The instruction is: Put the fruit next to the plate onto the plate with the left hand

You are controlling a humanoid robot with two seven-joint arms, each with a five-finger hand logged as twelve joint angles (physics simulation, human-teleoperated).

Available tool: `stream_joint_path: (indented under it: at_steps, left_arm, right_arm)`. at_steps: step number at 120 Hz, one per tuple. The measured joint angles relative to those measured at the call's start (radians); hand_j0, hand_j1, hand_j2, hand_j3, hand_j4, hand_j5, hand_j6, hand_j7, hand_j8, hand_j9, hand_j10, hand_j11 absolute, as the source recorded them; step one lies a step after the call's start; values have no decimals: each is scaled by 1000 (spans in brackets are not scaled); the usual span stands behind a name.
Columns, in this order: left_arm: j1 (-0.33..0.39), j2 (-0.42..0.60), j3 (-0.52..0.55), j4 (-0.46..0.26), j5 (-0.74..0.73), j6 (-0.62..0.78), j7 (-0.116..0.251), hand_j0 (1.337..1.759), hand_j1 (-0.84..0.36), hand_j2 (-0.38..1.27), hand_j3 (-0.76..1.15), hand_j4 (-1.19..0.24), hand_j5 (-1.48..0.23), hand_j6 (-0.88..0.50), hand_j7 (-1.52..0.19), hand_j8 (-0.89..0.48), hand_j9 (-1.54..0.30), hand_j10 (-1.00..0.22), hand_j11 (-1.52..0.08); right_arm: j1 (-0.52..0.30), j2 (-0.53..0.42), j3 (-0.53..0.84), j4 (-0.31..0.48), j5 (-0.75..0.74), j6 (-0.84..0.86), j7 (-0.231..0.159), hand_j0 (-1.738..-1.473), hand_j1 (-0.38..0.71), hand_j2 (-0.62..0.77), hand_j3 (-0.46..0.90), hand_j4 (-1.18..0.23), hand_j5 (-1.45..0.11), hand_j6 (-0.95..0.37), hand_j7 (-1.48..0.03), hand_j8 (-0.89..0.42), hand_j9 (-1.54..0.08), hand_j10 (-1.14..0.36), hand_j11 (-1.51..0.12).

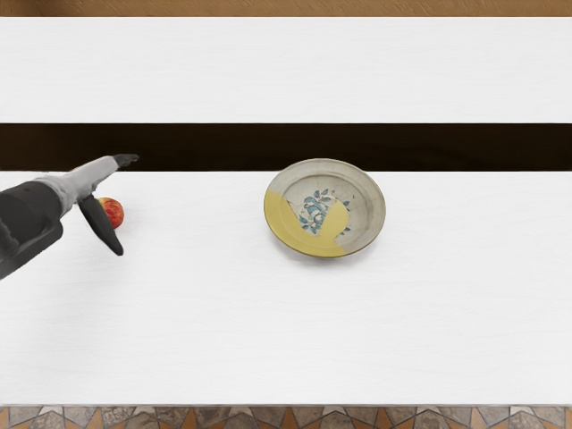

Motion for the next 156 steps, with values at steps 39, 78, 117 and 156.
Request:
stream_joint_path:
  at_steps: [39,78,117,156]
  left_arm:
    - [41,-37,0,92,36,40,0,1658,212,27,0,-123,-153,-124,-152,-124,-152,-122,-152]
    - [41,-88,29,158,46,127,0,1658,130,41,0,-191,-242,-192,-241,-192,-241,-190,-241]
    - [39,-111,60,191,60,166,0,1658,63,52,0,-246,-314,-247,-314,-247,-313,-246,-313]
    - [42,-120,76,208,62,186,0,1658,10,62,0,-290,-372,-292,-372,-292,-372,-290,-371]
  right_arm:
    - [1,0,0,0,0,0,0,-1658,-349,0,0,0,0,0,0,0,0,0,0]
    - [2,0,0,0,0,0,0,-1658,-349,0,0,0,0,0,0,0,0,0,0]
    - [3,0,0,0,-1,0,0,-1658,-349,0,0,0,0,0,0,0,0,0,0]
    - [3,0,0,0,-2,0,0,-1658,-349,0,0,0,0,0,0,0,0,0,0]
